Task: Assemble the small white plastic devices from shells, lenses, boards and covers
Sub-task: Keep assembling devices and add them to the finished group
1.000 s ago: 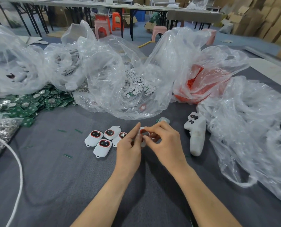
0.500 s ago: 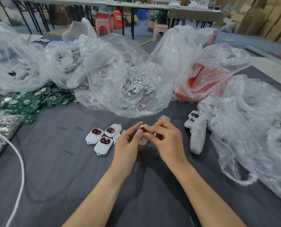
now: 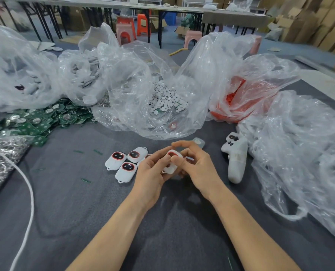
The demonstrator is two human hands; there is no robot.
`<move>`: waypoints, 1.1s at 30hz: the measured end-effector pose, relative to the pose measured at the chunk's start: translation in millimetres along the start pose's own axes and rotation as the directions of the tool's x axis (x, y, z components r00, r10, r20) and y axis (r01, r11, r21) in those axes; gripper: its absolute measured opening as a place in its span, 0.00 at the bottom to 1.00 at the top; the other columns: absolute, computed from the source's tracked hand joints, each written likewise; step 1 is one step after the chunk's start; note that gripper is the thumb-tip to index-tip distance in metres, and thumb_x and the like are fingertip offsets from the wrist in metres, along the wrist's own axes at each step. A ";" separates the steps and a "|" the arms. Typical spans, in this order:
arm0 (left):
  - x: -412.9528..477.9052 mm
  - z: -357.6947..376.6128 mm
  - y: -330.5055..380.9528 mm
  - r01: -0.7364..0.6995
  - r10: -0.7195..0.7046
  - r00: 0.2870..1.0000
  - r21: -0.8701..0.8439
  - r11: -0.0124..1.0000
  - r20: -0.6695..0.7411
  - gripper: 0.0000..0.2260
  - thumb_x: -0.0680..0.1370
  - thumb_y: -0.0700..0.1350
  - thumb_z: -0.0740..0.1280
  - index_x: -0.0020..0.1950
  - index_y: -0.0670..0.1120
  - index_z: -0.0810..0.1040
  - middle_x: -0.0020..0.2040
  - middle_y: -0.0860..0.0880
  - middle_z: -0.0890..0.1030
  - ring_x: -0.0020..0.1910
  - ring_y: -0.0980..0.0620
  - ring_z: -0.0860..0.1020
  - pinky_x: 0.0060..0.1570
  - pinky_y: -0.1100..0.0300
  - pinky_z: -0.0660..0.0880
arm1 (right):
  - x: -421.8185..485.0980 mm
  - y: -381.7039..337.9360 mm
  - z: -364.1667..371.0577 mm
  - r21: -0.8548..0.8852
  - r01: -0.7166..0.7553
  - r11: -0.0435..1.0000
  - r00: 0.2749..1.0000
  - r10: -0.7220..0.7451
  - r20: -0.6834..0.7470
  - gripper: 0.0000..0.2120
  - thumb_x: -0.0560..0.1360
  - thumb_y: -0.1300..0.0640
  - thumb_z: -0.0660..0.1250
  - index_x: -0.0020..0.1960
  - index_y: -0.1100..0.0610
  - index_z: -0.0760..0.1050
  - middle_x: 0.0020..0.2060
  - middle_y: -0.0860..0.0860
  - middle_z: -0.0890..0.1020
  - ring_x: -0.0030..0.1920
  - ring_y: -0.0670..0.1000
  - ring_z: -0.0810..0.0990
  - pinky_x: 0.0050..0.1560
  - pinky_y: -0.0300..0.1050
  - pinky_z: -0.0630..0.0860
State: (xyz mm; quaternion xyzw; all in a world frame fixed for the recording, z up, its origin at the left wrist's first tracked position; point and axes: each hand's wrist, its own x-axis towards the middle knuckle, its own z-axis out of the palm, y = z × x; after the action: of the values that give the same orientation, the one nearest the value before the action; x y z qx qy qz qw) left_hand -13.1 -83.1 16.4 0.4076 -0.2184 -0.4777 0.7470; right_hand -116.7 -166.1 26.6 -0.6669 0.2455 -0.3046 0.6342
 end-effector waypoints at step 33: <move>-0.1 2.9 -12.8 -0.114 0.169 0.979 0.374 0.921 -0.116 0.21 0.78 0.31 0.63 0.69 0.49 0.71 0.52 0.51 0.82 0.51 0.54 0.78 0.57 0.55 0.77 | 3.9 5.2 -12.7 -0.717 0.433 0.546 0.854 -0.502 0.133 0.04 0.71 0.67 0.72 0.43 0.61 0.79 0.43 0.50 0.75 0.42 0.45 0.74 0.44 0.37 0.74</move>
State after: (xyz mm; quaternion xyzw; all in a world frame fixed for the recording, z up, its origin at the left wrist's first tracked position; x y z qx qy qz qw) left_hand -22.1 -86.9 7.7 0.5562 -0.2769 -0.3423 0.7048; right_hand -122.8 -178.1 21.9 -0.8881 0.1864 -0.3688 0.2014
